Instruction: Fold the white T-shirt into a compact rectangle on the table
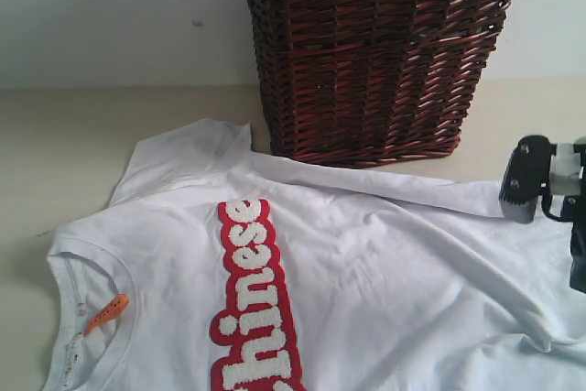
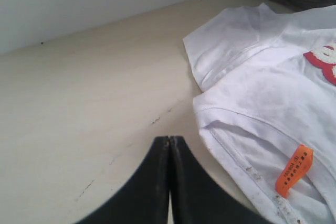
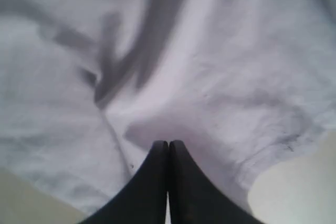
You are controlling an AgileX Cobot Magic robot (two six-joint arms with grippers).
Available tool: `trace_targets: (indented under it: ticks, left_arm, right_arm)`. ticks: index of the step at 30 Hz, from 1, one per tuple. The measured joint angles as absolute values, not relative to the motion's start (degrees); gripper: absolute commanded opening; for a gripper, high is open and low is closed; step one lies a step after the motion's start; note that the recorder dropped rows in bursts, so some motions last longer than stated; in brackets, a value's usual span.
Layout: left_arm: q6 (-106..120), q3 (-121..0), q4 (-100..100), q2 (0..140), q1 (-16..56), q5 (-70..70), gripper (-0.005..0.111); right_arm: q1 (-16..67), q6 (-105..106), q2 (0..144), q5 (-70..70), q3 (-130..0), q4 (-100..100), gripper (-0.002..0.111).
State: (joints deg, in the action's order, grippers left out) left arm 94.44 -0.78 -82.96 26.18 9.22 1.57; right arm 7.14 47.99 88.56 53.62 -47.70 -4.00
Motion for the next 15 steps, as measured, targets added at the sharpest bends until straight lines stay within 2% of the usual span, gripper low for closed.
trace_targets:
  ticks: [10, 15]
  left_arm:
    - [94.4, -0.8, -83.0, 26.2, 9.2, 1.6, 0.0]
    - [94.4, -0.8, -83.0, 26.2, 9.2, 1.6, 0.0]
  right_arm:
    - [7.1, 55.4, 101.1, 51.5, -47.8, -5.2, 0.002]
    - [7.1, 57.8, 102.1, 53.4, -47.9, -5.2, 0.002]
